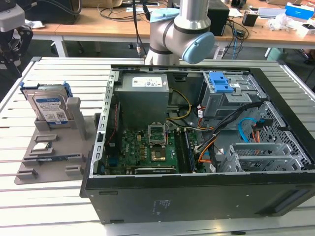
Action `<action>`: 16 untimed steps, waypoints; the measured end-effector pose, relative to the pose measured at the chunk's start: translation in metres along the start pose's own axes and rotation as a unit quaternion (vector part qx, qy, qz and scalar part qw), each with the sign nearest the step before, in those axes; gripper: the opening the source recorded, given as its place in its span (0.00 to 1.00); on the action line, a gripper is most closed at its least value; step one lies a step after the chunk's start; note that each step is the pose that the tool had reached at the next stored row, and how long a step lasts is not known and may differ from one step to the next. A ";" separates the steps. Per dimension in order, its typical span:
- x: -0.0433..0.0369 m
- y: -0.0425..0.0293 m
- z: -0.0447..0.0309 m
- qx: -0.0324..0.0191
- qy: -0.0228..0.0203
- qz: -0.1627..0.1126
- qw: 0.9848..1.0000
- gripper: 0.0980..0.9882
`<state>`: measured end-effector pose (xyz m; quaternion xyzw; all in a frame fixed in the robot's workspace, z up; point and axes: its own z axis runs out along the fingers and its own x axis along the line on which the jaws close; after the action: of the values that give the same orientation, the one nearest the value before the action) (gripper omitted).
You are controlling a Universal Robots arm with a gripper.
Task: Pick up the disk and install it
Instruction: 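Pick up the disk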
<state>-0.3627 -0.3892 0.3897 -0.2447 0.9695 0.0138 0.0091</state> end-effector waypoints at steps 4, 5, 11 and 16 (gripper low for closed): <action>0.0000 0.0000 0.0000 -0.001 0.001 -0.027 1.000 0.01; 0.0000 0.0000 0.0000 -0.001 0.001 -0.032 1.000 0.01; 0.0000 0.0000 0.0000 -0.001 0.001 -0.059 0.998 0.01; 0.0000 0.0000 0.0000 -0.002 0.002 -0.085 0.996 0.01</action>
<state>-0.3627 -0.3892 0.3897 -0.3261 0.9452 0.0145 0.0079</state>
